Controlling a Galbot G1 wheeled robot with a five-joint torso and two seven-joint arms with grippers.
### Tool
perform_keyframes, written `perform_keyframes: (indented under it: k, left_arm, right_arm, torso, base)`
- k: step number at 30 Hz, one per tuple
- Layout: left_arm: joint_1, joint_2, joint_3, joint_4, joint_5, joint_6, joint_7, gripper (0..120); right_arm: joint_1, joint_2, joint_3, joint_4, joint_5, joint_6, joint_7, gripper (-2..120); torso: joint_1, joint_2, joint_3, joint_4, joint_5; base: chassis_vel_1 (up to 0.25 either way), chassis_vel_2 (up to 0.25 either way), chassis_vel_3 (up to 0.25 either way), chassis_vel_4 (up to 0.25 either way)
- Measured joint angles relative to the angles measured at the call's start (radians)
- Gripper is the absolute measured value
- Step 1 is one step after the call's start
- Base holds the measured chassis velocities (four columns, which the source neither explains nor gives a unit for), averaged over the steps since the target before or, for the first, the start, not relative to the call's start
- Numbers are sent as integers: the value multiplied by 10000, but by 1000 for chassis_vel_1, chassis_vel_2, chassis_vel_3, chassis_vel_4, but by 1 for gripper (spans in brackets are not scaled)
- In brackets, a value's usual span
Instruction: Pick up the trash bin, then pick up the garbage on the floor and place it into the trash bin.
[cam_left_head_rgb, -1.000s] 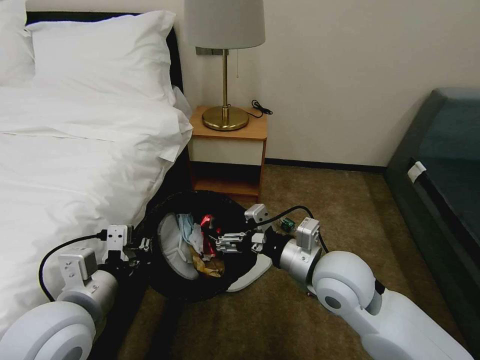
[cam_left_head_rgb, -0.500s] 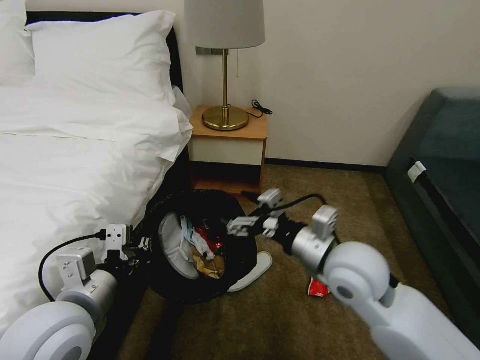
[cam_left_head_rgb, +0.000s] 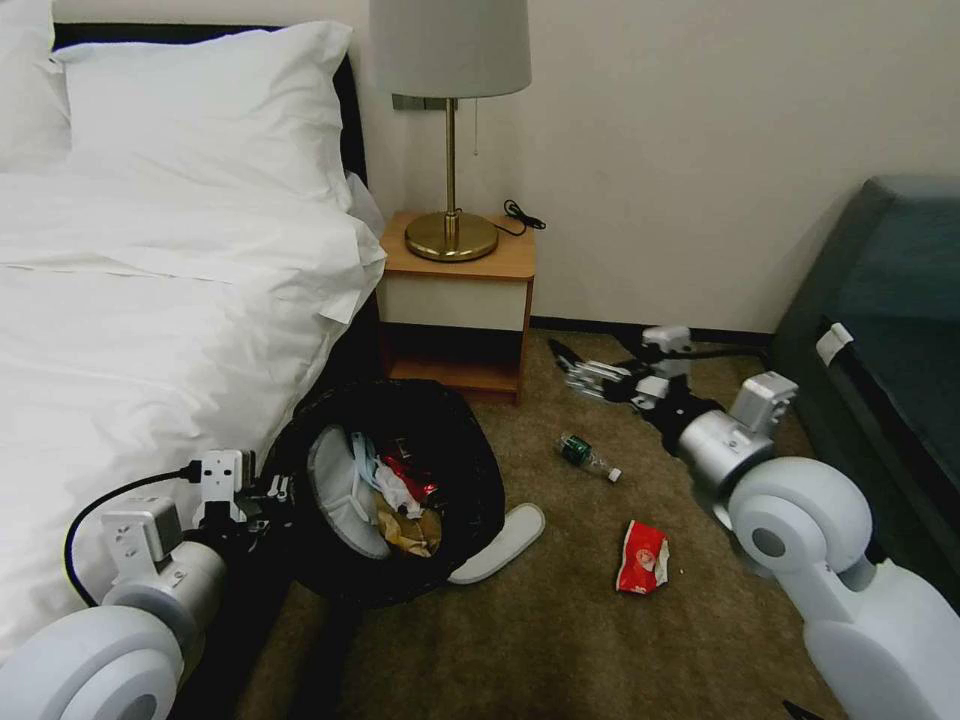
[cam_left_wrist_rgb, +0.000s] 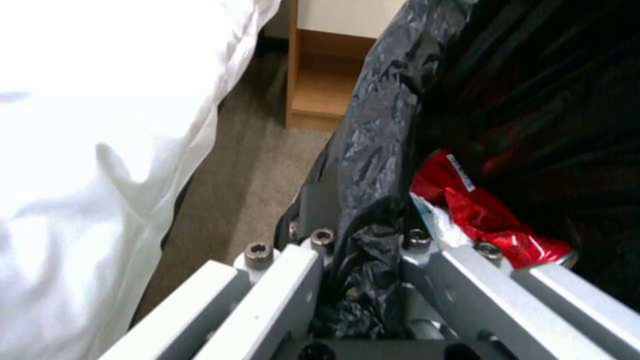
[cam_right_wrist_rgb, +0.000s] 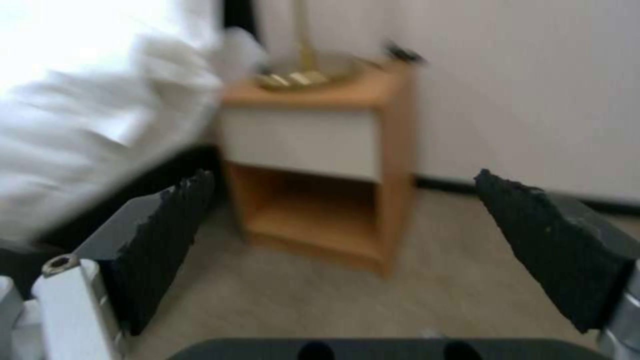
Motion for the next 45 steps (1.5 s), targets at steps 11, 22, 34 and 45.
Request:
perform_keyframes:
  k: [11,22,34,45]
  left_arm:
    - [64,27,-101,2,-82,0,-69,2]
    - [94,33,-106,2,-79,0,-61,2]
    - [78,59,-115,2,-78,0,-25,2]
    - [55,49,-39,3,-33,0,-2,2]
  right_arm:
    - [-1133,685,231,-2651,-1037,250,941,100]
    - [-1301,2381,29,-5059,-1513,529,861,100]
    - [-632,3312,222,-7658,-2202,1260,574,100]
    - [-1,3237,503,-9068,-2380,1603,96,100]
  torso:
    - [0,0,0,1,0]
    - [0,0,0,2,-2]
    - [0,0,0,2,-1]
    - [0,-1,0,2,-1]
  base:
    - [0,0,0,0]
    - [0,0,0,0]
    - [0,0,0,0]
    - [0,0,0,0]
